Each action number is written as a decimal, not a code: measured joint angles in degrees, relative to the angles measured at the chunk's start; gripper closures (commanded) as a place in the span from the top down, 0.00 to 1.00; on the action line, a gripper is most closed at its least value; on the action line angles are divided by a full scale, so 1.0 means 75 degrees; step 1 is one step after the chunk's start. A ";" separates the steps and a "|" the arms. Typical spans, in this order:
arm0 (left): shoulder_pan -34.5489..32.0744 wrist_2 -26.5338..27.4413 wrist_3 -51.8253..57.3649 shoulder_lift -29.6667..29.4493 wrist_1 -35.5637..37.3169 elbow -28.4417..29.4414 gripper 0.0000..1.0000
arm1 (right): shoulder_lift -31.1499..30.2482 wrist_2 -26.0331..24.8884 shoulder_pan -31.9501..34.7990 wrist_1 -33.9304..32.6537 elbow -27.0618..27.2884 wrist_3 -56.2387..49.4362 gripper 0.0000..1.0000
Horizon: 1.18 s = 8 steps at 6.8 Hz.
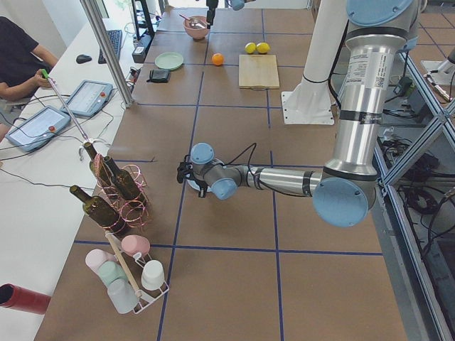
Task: Pick orange to plate
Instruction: 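Reach left gripper to the light blue plate rim while right gripper nears the orange, then slide the light blue plate centerward with left gripper while right gripper approaches orange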
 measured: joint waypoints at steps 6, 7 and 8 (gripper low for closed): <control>-0.0572 -0.1555 -0.0446 -0.0400 0.0285 -0.0647 0.00 | 0.0019 -0.0251 -0.0213 0.0000 0.0002 0.0001 1.00; -0.0566 -0.1619 -0.1168 -0.0916 0.0479 -0.0651 0.00 | 0.0044 -0.0454 -0.0393 0.0003 0.0001 0.0076 1.00; -0.0393 -0.1610 -0.2120 -0.1465 0.0604 -0.0644 0.00 | 0.0145 -0.0774 -0.0714 0.0007 0.0009 0.0381 1.00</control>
